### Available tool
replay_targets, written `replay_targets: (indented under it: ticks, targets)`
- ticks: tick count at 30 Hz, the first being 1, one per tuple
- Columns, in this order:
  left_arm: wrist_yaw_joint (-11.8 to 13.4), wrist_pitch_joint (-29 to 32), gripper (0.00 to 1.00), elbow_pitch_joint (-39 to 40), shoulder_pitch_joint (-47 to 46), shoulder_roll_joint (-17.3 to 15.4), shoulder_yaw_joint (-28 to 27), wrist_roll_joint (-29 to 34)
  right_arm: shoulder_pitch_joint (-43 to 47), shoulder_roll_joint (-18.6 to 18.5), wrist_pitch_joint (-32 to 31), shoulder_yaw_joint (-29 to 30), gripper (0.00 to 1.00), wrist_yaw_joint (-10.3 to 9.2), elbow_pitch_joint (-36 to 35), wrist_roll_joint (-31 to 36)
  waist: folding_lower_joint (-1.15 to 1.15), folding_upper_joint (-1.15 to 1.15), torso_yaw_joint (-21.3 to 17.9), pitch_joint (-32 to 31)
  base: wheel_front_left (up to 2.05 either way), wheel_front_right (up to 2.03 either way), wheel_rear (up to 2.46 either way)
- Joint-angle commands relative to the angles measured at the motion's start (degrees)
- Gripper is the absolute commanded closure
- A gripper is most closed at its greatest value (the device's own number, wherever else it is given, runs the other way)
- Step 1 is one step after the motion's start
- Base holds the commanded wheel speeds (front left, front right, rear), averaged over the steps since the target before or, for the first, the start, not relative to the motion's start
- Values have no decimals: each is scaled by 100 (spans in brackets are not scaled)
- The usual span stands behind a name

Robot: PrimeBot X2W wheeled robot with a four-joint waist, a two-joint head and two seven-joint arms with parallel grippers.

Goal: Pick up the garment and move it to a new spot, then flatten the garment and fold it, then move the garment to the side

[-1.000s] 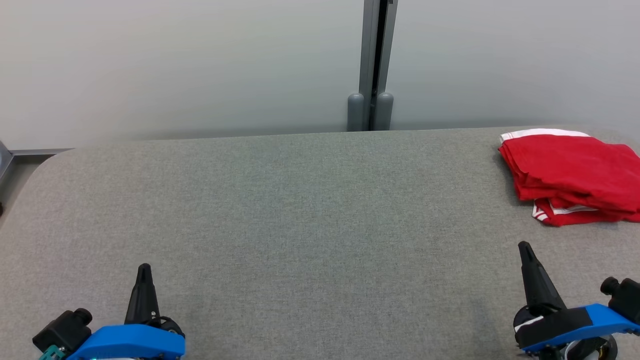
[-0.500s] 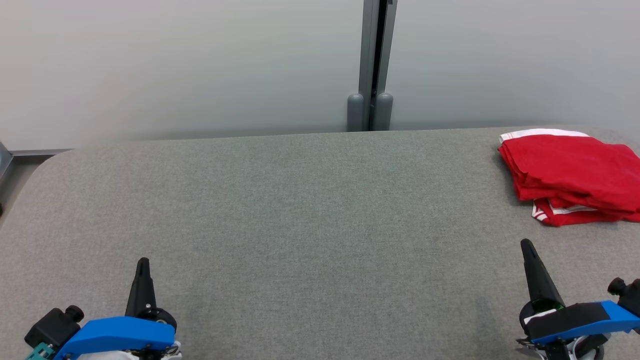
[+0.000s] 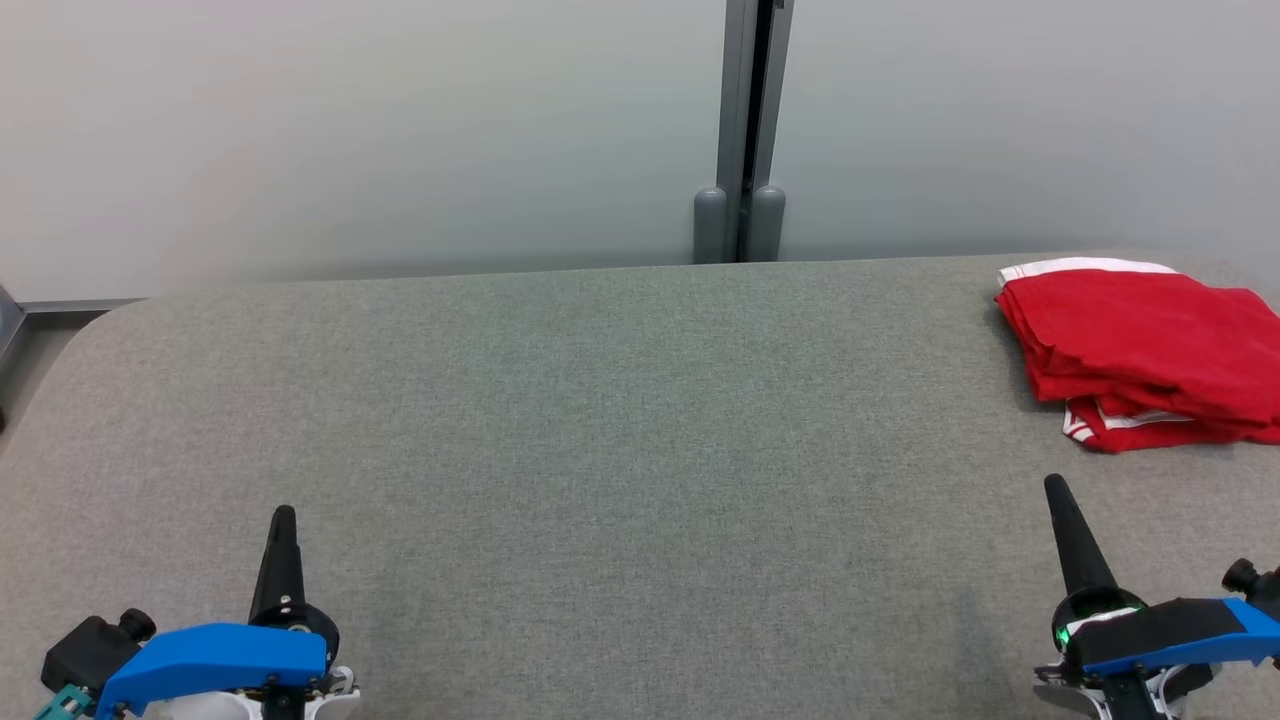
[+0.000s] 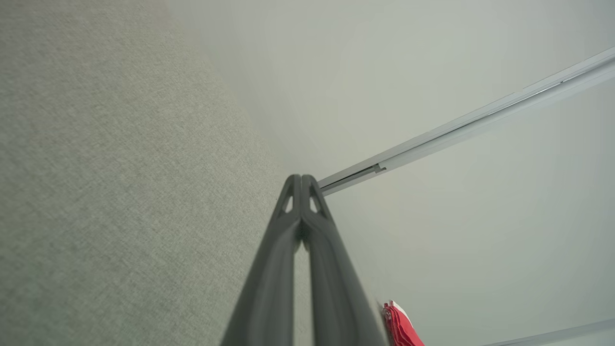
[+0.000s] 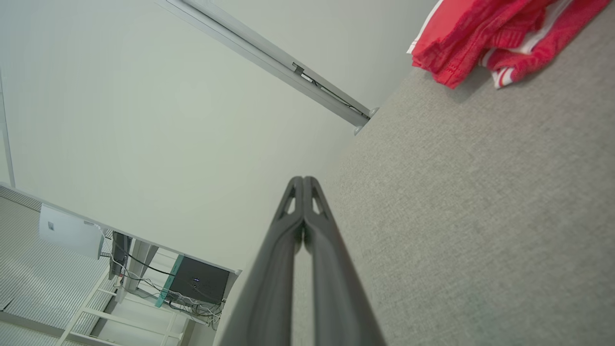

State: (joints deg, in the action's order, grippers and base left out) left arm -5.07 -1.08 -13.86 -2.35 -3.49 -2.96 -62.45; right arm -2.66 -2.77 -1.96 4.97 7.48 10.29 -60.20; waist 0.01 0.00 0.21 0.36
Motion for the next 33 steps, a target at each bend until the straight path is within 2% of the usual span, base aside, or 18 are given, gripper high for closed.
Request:
replay_targets:
  ticks: [1,33]
  targets:
    - [-30,41,100,45,-133,-17,-40,-133,-149,-15,-24,26,100,2,-24,-160,0,0,0,0,0,0,0]
    - [-166,462,100,10,-305,31,-234,-1771,-294,-17,-281,105,100,2,210,-1917,-1,0,-11,-10,0,0,0]
